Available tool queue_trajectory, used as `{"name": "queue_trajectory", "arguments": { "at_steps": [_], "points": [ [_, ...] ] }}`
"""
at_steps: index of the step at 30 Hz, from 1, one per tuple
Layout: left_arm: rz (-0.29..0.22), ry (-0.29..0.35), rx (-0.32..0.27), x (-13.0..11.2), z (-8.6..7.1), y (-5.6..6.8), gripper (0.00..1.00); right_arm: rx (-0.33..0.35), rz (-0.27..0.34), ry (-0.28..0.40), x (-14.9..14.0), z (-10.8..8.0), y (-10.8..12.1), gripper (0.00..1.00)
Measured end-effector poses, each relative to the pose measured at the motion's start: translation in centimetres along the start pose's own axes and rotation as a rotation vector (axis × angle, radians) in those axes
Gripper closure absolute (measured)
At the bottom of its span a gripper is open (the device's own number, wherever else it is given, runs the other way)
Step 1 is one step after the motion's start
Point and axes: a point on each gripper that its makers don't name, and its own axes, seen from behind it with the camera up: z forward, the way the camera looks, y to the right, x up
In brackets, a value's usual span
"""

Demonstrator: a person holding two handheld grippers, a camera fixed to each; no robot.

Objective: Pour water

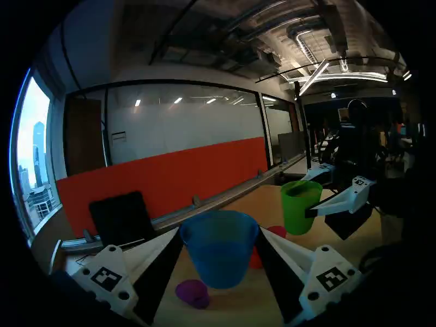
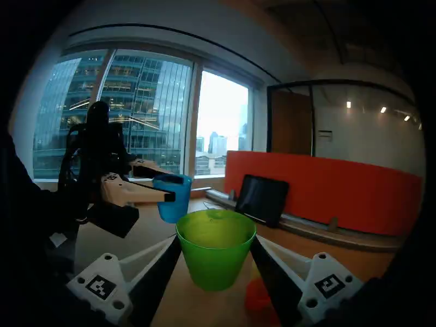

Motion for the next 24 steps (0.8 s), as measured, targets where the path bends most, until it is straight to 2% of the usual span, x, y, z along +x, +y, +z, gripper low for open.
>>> {"name": "queue_trajectory", "arguments": {
  "at_steps": [13, 24],
  "points": [
    [0.118, 0.030, 0.019, 3.0, -0.1, 0.3, 0.12, 0.035, -0.004, -0.002, -0.4, 0.8, -1.0, 0.10],
    [0.264, 0.057, 0.041, 5.5, 0.1, 0.6, 0.12, 0.063, -0.008, -0.008, -0.9, 1.3, -2.0, 0.10]
  ]
}}
